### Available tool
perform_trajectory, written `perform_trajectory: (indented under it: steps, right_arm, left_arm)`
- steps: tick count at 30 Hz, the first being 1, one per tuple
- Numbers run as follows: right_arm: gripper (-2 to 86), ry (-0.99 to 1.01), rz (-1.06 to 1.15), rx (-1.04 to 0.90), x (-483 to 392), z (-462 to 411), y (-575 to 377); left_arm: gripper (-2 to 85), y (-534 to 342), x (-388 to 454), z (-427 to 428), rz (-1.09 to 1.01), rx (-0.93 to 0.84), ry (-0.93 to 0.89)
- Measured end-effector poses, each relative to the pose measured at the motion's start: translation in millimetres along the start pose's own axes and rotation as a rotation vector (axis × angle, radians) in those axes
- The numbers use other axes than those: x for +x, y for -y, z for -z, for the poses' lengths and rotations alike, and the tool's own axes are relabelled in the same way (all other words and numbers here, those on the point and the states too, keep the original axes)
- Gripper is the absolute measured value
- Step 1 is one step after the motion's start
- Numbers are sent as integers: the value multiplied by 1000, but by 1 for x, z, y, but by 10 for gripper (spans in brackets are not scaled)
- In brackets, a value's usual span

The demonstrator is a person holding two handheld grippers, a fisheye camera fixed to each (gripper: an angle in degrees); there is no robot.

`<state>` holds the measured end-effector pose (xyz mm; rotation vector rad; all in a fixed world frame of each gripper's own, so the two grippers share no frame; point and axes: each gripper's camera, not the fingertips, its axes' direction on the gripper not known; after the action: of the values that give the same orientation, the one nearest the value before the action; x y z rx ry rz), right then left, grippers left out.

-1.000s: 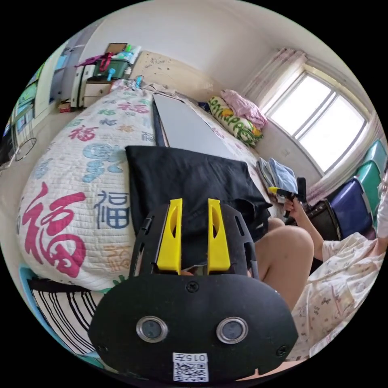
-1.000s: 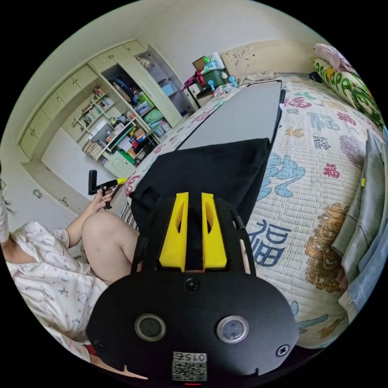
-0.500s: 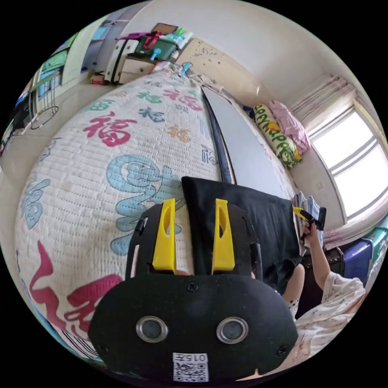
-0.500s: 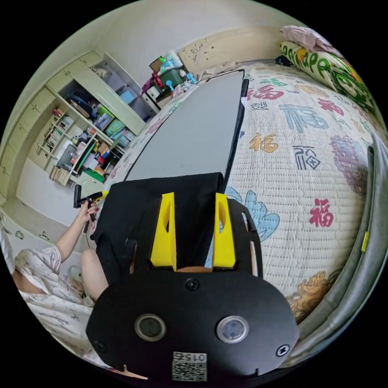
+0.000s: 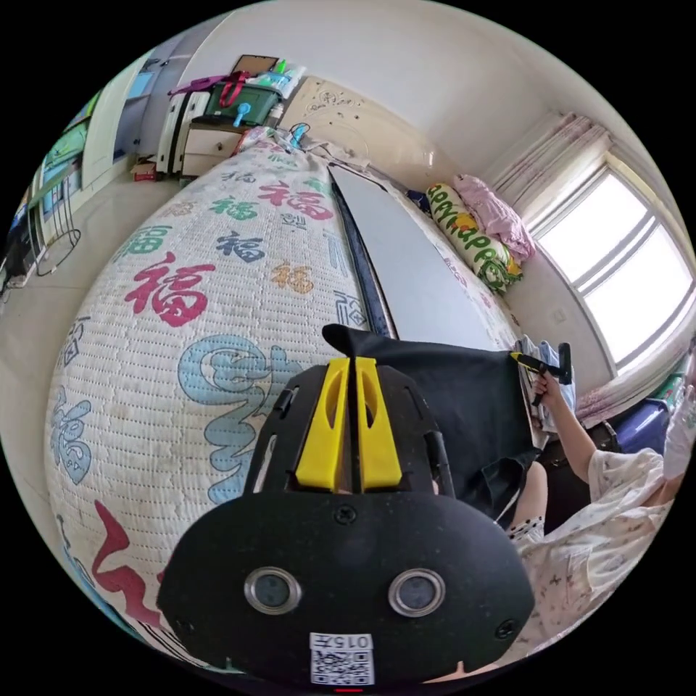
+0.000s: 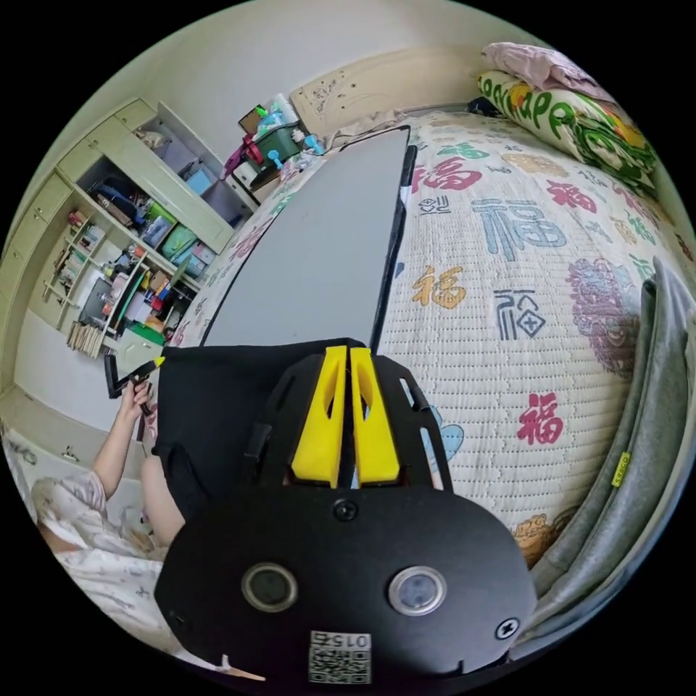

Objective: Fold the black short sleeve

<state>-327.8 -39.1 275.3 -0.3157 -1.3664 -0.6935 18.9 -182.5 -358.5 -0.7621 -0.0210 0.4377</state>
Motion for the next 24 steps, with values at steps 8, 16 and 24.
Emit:
perform_trajectory:
  steps: [8,16,24]
  right_arm:
    - [47,-186,35,157,-104,54,-66]
    - [105,145,469,-50,-238,40,-212]
    - [112,148,192,37,-186,75,-188]
  left_arm:
    - [45,-70,59,62,-103,147,-30]
    - [100,-144,142,58,-400,-33,-195]
    - [86,-108,73,112,4,203,-214]
